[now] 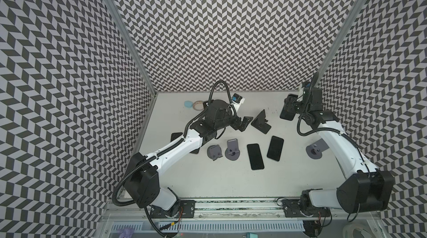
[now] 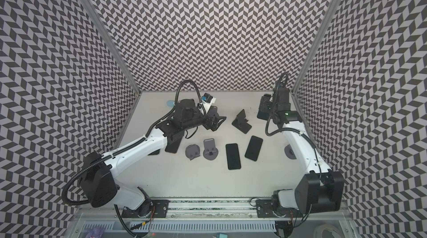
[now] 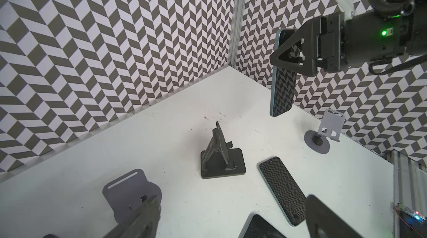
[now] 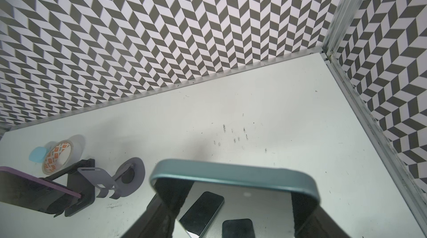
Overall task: Remove the phone from the phone stand
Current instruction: 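Carry the mint-edged phone toward the far corner while the left arm advances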
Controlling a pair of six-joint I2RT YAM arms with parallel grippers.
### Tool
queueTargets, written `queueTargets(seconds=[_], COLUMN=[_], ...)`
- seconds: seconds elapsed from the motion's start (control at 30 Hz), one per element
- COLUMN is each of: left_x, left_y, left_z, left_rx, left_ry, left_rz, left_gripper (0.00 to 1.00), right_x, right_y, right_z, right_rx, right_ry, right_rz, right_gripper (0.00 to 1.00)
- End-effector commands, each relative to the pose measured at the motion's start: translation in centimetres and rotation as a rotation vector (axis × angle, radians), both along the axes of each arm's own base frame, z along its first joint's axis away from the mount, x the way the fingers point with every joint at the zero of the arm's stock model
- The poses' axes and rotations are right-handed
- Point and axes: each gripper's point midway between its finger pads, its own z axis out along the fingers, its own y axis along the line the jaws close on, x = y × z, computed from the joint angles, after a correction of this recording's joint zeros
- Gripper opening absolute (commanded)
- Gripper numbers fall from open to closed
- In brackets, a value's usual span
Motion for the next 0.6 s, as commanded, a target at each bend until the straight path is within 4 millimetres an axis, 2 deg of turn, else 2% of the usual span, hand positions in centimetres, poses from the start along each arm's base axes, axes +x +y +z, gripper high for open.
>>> queueTargets(seconds=[0.0, 0.57], left_x=[-0.1, -0.4], left_y=[-0.7, -0.6], left_z=[0.6, -0.4], left_rx=[-0.003, 0.023], left_ry=[0.023, 0.057], left_rz=[-0.016, -0.025], left_gripper=[0.97, 0.97], right_x=[1.2, 1.4], right_y=[-0.3, -2.3], right_z=[1.8, -3.3], right_rx=[0.016, 0.039], right_ry=[-0.06, 0.075], right_rz=[-0.008, -0.086], right_gripper=[0.43, 0.41])
